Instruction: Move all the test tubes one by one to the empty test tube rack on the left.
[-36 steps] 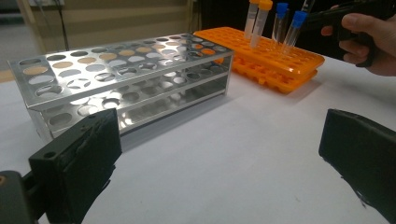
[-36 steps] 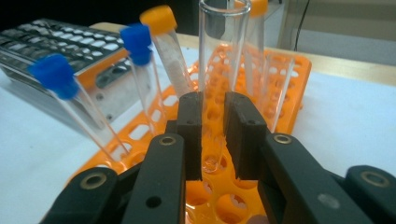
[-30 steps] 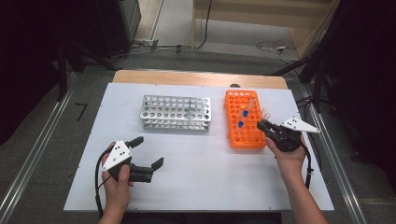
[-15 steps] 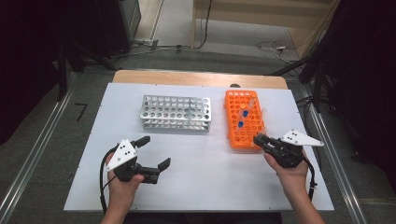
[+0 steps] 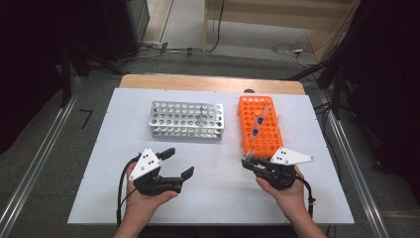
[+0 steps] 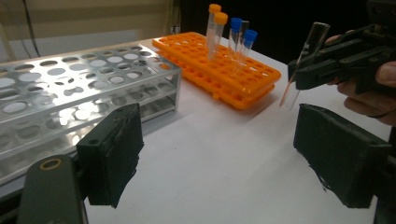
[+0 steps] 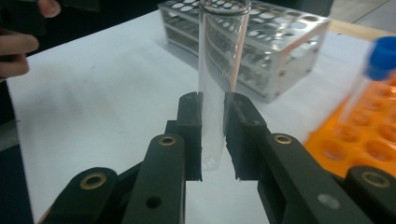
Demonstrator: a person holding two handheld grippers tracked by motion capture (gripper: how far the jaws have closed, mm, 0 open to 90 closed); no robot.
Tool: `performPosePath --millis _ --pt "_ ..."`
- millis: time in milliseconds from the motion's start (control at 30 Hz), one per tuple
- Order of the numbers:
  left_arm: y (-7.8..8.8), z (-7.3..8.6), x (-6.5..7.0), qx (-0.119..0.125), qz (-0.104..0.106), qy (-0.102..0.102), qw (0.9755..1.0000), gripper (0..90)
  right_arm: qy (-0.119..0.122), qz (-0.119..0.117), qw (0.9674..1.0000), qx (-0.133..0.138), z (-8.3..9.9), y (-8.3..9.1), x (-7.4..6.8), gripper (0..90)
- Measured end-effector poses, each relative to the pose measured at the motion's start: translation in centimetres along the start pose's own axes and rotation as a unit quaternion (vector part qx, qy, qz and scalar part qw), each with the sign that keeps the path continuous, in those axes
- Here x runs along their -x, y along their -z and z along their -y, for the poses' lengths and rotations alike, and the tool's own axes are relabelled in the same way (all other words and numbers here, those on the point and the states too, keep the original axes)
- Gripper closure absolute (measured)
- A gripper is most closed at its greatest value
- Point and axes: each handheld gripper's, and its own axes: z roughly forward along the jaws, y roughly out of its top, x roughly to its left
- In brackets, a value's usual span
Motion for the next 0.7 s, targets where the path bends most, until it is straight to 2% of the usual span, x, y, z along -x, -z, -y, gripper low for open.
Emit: performPosePath --millis 100,133,300,567,700 --pt "-0.3 0.0 0.3 0.0 0.007 0.002 1.0 22.4 0.012 -0.013 0.9998 -0.007 -0.1 -0.8 -1.0 74.2" --pt "-0.4 -0.1 0.6 0.0 0.018 0.002 0.9998 24.0 0.015 -0.018 0.9997 -0.009 -0.1 -1.1 -1.3 74.2" --pt "-0.8 -0.3 1.2 -0.002 0.033 -0.001 0.9995 30.6 0.03 -0.035 0.9988 -0.018 -0.2 -2.2 -2.7 74.2" --pt "-1.7 -0.6 2.8 -0.012 0.073 -0.016 0.9971 41.8 0.048 -0.059 0.9967 -0.028 -0.4 -3.2 -4.5 74.2" --pt "-2.0 -0.7 3.2 -0.015 0.081 -0.02 0.9964 45.3 0.055 -0.068 0.9957 -0.031 -0.5 -3.6 -5.2 74.2"
